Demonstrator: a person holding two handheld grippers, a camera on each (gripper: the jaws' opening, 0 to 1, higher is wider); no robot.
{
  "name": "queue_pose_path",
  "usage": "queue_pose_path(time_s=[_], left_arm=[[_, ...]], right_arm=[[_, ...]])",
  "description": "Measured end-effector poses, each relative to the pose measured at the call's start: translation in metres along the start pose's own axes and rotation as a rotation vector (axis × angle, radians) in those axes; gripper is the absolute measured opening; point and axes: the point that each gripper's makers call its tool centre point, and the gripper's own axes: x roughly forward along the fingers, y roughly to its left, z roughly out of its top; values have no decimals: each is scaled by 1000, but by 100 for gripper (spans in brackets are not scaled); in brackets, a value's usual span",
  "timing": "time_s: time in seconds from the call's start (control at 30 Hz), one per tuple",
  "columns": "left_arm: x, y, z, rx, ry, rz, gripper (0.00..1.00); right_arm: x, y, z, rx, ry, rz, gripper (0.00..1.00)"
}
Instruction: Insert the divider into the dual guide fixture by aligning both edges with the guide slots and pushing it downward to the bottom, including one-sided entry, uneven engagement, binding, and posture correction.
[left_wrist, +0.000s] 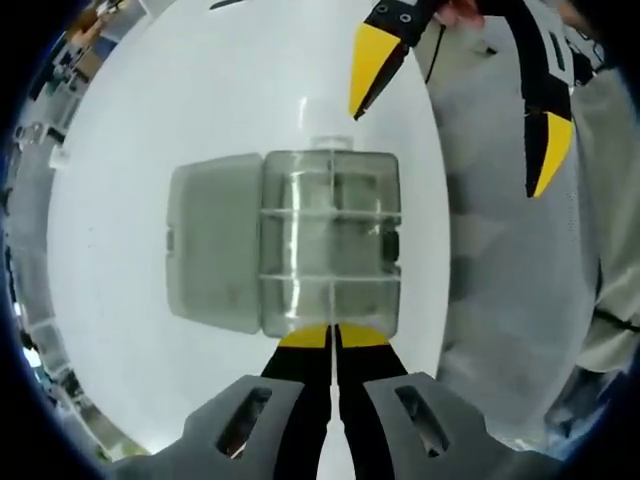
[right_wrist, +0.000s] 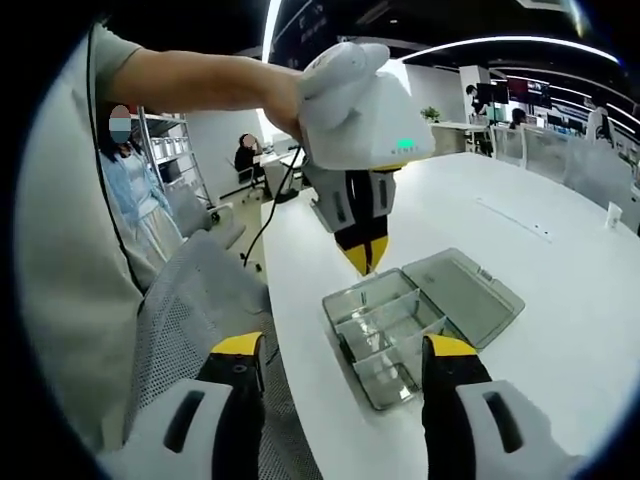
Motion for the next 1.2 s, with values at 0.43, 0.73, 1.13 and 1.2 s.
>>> queue_pose_path(time_s=[0.43,0.73,1.13,1.2], left_arm=[[3,-2,0,34,30,5,0],[2,-2,-2,49,42,11,0],[2,0,-3,64,60,14,0],[2,0,-4,69,67,14,0]], right_arm=[[-1,0,1,0,-4,-1,60],[-1,0,3,2,-7,-1,60],[-1,1,3,5,-9,1,60],[-2,0,3,7,-9,0,60]])
